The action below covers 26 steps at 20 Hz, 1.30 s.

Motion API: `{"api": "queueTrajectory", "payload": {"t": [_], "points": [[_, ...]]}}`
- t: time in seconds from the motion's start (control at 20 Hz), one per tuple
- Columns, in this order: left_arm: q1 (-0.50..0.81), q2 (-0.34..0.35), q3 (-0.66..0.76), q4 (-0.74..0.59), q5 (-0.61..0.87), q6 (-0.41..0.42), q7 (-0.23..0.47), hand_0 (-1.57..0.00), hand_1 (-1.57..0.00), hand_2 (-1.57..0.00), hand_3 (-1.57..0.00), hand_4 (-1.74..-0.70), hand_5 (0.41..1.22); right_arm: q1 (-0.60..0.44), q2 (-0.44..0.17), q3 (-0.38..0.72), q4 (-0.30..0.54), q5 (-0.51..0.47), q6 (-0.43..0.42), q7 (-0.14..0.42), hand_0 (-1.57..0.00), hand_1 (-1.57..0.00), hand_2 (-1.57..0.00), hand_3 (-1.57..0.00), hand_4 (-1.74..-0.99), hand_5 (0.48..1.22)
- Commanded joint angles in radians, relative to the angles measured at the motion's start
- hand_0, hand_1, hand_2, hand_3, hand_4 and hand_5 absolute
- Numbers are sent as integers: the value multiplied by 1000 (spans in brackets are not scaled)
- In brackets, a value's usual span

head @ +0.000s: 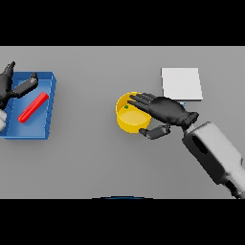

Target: Pick up the red beaker and tilt it to pour out 1 green nut into yellow bowl. Pick up the yellow bowl and place it on the metallic measuring scale.

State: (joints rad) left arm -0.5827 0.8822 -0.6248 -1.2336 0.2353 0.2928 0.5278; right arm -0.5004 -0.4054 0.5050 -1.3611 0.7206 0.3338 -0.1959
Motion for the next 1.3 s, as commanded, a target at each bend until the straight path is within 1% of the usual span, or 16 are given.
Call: {"api": "queueTrajectory", "payload": {"t": [0.0,0.15,0.25,0.4,0.45,0.65,0.7,0.75,0.9,0.95,1.0,1.05,1.1,1.15,1.2,1.25], "points": [[3,3,3,-1,1,5,1,1,1,1,1,-796,716,-20,-4,8,22,2,14,-20,1,1,1,1,-1261,685],[-6,5,5,5,3,-3,9,1,1,1,1,-794,723,-60,13,39,80,14,37,-44,1,1,1,1,-1246,686],[-7,4,6,13,5,-12,-4,1,1,1,1,-795,729,-78,22,55,113,18,52,-59,1,1,1,1,-1243,682],[-13,7,5,18,4,-23,-8,1,1,1,1,-795,734,-102,31,79,135,29,84,-54,1,1,1,1,-1270,678],[-4,11,9,16,8,-22,-21,1,1,1,1,-797,734,-111,36,87,155,38,84,-52,1,1,1,1,-1281,674],[-12,3,12,40,5,-18,-18,1,1,1,1,-799,738,-135,40,114,193,57,106,-53,1,1,1,1,-1303,674],[-11,0,10,39,4,-17,-21,1,1,1,1,-798,736,-148,43,119,200,61,125,-36,1,1,1,1,-1306,681],[-4,8,13,32,7,-19,-26,1,1,1,1,-797,735,-155,41,132,213,70,128,-46,1,1,1,1,-1307,690],[-18,9,12,21,7,-20,-10,1,1,1,1,-793,729,-170,59,141,226,79,131,-26,1,1,-4,-11,-1308,729],[-16,11,10,25,3,-22,-16,1,1,1,1,-792,727,-169,64,142,228,79,140,-10,1,-10,-30,-49,-1321,756],[-15,18,14,19,6,-27,-20,1,1,1,1,-792,725,-161,62,150,234,88,136,-8,-16,-40,-68,-94,-1339,784],[-16,15,16,24,7,-23,-20,1,1,1,1,-792,723,-169,64,157,232,98,137,0,-93,-107,-133,-160,-1362,820],[-11,14,16,25,8,-23,-27,1,1,1,1,-793,722,-170,59,163,237,104,130,-19,-258,-236,-233,-249,-1387,900],[-5,14,17,28,11,-24,-37,1,1,1,1,-793,723,-173,61,166,245,105,130,-31,-508,-437,-388,-359,-1425,964],[-4,19,22,24,15,-25,-36,1,1,1,1,-795,725,-175,63,166,256,106,128,-33,-721,-664,-624,-472,-1488,1016],[-5,25,23,17,13,-21,-30,1,1,1,1,-796,726,-179,63,170,251,100,153,-32,-891,-846,-814,-594,-1534,1057]]}}
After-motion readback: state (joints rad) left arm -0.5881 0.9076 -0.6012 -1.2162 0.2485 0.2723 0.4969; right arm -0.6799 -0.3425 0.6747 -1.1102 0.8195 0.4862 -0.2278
